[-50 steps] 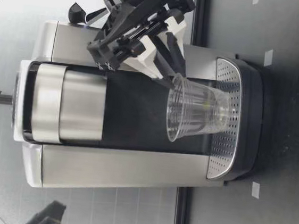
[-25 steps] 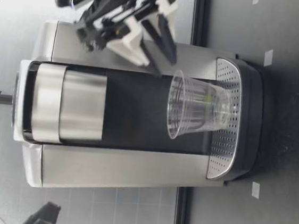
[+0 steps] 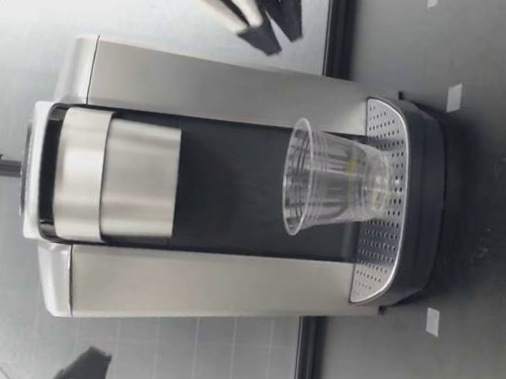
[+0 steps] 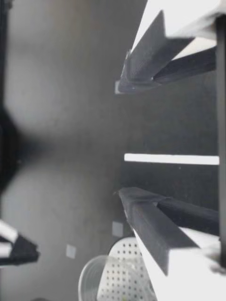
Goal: Place the coffee capsule inside the capsule container, then place the cup onto the center of the cup tray, then push the 'Hot Water' and 'Travel Mug' buttons.
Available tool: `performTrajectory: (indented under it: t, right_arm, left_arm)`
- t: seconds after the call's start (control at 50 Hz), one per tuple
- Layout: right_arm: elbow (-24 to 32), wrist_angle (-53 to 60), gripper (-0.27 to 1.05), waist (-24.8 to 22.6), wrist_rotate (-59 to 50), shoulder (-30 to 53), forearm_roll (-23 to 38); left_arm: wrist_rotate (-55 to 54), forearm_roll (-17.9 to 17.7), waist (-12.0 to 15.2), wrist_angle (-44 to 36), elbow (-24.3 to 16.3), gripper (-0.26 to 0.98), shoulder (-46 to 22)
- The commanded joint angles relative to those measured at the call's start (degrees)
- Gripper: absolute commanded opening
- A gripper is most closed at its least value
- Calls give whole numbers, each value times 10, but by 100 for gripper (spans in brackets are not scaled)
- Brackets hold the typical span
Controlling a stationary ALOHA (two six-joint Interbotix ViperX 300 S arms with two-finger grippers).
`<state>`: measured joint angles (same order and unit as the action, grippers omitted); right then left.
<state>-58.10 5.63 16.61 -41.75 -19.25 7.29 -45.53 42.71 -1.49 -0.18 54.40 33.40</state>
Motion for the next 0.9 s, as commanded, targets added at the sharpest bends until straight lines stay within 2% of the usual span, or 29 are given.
performTrajectory:
  t: [0.0, 0.2, 0.44, 0.66, 0.88]
  right_arm:
    - [6, 8, 51, -30, 21, -15, 58]
    - [9, 29, 50, -86, 75, -12, 115]
    - [5, 69, 50, -133, 132, -41, 123]
    - [8, 108, 47, -141, 135, -88, 122]
    - [16, 151, 30, -141, 135, -118, 121]
  left_arm:
    - [1, -1, 2, -11, -6, 74, 1]
    - [1, -2, 5, -18, -9, 70, -1]
    - [1, -4, 19, -48, -13, 57, -1]
    - [4, -4, 29, -65, -33, 52, -1]
    - [16, -4, 29, -69, -44, 52, 6]
